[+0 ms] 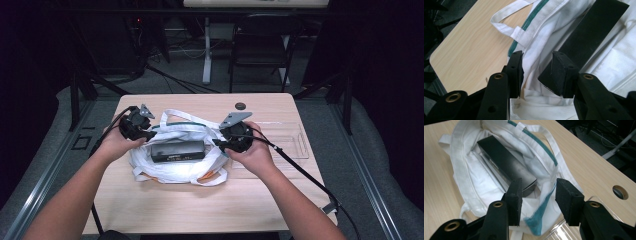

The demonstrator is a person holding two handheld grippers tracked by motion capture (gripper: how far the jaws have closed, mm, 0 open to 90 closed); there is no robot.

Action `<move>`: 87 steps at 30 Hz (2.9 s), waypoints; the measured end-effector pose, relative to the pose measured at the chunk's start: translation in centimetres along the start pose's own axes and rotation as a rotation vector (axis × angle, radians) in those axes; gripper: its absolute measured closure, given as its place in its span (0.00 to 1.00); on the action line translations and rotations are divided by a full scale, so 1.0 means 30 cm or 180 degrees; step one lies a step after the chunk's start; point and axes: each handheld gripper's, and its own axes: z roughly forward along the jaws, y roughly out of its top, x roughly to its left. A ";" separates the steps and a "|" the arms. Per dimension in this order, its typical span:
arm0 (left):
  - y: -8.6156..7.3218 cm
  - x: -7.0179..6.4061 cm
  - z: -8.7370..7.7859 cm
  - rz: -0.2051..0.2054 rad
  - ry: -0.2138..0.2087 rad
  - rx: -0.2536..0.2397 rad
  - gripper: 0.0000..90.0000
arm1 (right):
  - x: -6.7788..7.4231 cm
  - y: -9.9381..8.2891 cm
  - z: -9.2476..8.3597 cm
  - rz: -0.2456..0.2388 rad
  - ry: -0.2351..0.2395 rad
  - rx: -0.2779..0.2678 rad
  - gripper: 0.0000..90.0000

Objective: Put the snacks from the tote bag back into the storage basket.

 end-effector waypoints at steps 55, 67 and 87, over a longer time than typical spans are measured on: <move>0.044 -0.058 0.104 0.0897 -0.0485 0.0488 0.45 | -0.003 -0.182 -0.093 0.0179 -0.0136 -0.0154 0.50; 0.047 -0.068 0.162 0.1006 -0.0602 0.0640 0.44 | 0.008 -0.186 -0.082 0.0154 -0.0095 -0.0105 0.49; 0.049 -0.084 0.245 0.1061 -0.0721 0.0842 0.42 | 0.031 -0.191 -0.059 0.0021 0.0093 -0.0070 0.59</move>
